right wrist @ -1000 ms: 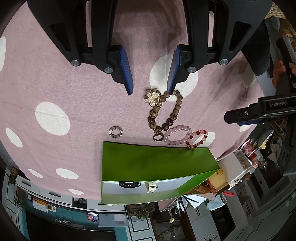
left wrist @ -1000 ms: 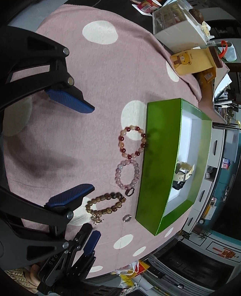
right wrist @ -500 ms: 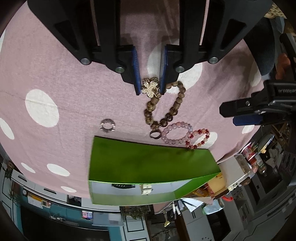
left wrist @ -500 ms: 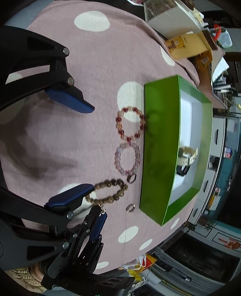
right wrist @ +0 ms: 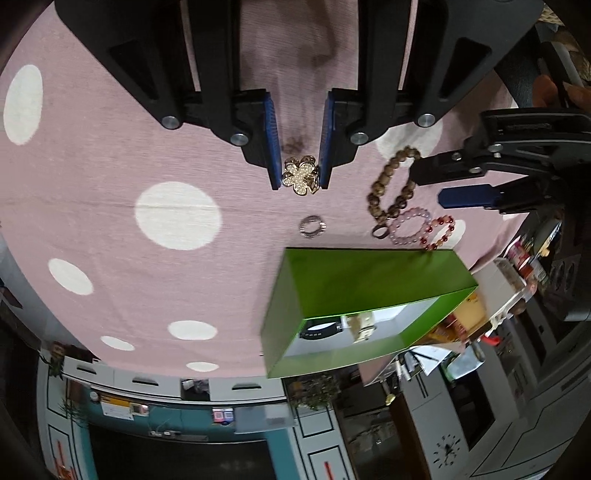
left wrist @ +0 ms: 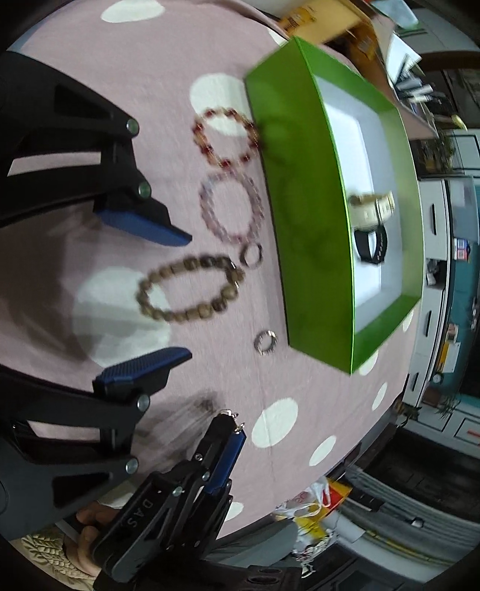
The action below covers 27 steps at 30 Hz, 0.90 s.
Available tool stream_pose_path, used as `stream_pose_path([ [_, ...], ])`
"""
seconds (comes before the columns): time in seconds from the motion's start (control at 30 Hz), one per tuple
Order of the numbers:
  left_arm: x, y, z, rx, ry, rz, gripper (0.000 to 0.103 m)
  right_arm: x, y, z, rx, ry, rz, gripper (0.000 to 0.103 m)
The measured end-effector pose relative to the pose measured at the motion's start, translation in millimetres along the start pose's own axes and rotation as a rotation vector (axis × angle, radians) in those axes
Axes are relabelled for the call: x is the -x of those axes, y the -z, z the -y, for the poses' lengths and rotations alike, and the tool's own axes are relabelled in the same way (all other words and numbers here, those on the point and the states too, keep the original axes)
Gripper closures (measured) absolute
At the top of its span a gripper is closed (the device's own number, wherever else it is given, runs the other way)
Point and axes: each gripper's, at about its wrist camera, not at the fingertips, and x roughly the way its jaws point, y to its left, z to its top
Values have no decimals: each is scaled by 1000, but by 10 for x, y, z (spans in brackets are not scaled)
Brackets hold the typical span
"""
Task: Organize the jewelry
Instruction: 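Grasp the brown wooden bead bracelet with the left tool while the right tool grasps the gold flower charm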
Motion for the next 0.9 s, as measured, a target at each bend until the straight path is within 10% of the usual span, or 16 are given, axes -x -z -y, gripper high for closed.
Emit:
stream_pose_path([
  [0.63,-381,-105,197,-49,-85,-17,92,76,38,151,-41,-20,36,83],
  [0.9,-273,-80,42,-3,-56,-17,92,129,34,107,-30,-18,43,83],
])
